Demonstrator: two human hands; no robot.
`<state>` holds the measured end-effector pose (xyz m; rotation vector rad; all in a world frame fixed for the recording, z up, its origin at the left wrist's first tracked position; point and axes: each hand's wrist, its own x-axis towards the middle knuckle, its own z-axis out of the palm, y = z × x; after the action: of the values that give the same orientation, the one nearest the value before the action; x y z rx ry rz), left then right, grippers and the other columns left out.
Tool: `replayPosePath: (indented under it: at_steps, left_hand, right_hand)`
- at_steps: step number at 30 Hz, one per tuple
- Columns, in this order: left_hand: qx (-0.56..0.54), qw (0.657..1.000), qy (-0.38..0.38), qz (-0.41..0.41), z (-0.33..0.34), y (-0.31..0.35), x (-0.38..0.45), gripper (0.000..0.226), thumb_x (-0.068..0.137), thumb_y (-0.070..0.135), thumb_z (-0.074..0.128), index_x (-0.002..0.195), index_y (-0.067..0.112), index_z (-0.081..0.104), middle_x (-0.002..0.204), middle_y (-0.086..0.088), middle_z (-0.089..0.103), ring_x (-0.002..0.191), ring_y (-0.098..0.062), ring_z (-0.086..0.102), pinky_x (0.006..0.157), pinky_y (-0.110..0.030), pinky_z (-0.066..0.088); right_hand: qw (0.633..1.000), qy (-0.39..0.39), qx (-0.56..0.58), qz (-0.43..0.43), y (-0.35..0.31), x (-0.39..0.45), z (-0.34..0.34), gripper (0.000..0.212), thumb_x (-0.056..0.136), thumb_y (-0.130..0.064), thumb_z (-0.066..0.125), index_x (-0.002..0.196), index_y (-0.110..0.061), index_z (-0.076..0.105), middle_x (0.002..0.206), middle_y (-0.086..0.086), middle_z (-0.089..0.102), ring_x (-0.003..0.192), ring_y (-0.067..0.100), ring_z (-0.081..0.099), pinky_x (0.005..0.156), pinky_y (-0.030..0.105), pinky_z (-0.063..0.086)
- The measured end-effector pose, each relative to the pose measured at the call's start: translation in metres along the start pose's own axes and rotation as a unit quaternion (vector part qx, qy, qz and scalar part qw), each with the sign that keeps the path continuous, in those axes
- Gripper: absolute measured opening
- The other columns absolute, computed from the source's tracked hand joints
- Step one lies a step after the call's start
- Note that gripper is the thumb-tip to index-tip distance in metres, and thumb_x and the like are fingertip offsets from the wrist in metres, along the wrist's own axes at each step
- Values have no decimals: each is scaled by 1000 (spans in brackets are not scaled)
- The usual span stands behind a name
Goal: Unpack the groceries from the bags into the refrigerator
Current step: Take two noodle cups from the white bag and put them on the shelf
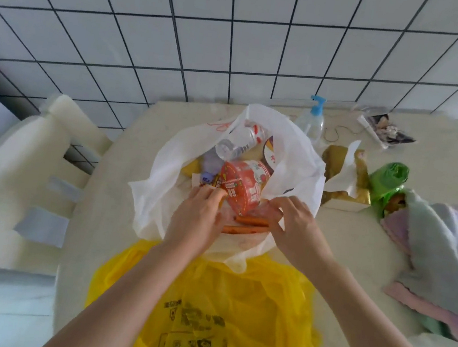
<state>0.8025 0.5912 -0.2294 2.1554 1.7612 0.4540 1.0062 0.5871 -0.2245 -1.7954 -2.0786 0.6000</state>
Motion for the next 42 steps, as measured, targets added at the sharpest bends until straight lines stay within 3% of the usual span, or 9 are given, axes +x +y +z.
replayPosePath:
  at_steps: [5, 9, 12, 18, 23, 25, 33, 37, 42]
  left_hand:
    - [133, 986, 7, 104, 1, 3, 56, 57, 74, 13, 77, 126, 12, 53, 127, -8, 55, 124, -30, 48, 101, -45, 47]
    - [262, 951, 18, 163, 4, -15, 93, 71, 71, 1, 73, 136, 14, 48, 138, -15, 51, 138, -42, 34, 114, -56, 17]
    - [265, 948, -24, 175, 6, -30, 113, 72, 79, -4, 61, 144, 15, 38, 148, -14, 40, 145, -38, 19, 116, -47, 11]
    - [283, 942, -140, 118, 30, -51, 145, 109, 80, 35, 75, 154, 20, -4, 160, -5, 17, 149, -31, -2, 119, -40, 7]
    - [240, 946, -101, 193, 36, -61, 172, 111, 64, 46, 85, 148, 20, 18, 151, -3, 36, 143, -25, 31, 112, -33, 25]
    - [214, 942, -136, 222, 37, -66, 180, 108, 66, 49, 82, 150, 24, 18, 154, -2, 31, 144, -25, 27, 115, -36, 22]
    - [242, 890, -222, 315, 37, -49, 188, 108, 86, 18, 67, 147, 44, -18, 162, 8, -8, 148, -26, -16, 119, -57, 6]
    - [234, 871, -250, 352, 43, -40, 187, 107, 81, 21, 72, 150, 43, -7, 162, 12, 1, 149, -23, -11, 117, -61, 6]
    - [240, 875, -250, 338, 48, -31, 184, 95, 79, 21, 75, 151, 32, 15, 157, 3, 18, 147, -27, 8, 114, -64, 15]
  right_hand:
    - [995, 14, -82, -49, 16, 59, -10, 35, 93, -16, 57, 126, -8, 54, 126, 7, 54, 120, 24, 48, 92, 32, 48]
    - [967, -11, -206, -148, 29, 99, -6, 39, 79, -16, 74, 114, -2, 65, 113, 14, 65, 111, 33, 59, 84, 39, 58]
    - [924, -76, -324, -190, 38, 124, -1, 44, 87, -25, 69, 127, -8, 59, 127, 8, 61, 120, 28, 54, 102, 36, 48]
    - [966, -90, -240, -42, 57, 161, -3, 79, 85, -46, 64, 146, -13, 25, 149, 10, 36, 138, 34, 29, 114, 57, 24]
    - [964, -124, -233, -21, 89, 175, -17, 102, 76, -51, 72, 151, -18, 11, 156, 9, 22, 145, 37, 14, 112, 67, 12]
    - [968, -130, -215, -23, 105, 182, -21, 106, 72, -52, 75, 151, -18, 12, 155, 7, 24, 144, 34, 17, 112, 67, 14]
    - [963, -173, -204, -21, 129, 207, -26, 113, 63, -63, 76, 149, -21, 16, 152, 3, 29, 139, 27, 30, 111, 57, 30]
    - [966, -200, -166, 0, 133, 220, -30, 112, 59, -60, 80, 147, -24, 19, 147, 4, 37, 131, 25, 38, 106, 42, 38]
    - [961, -166, -219, -40, 119, 221, -26, 103, 65, -62, 75, 148, -28, 24, 148, 9, 28, 135, 33, 28, 110, 49, 34]
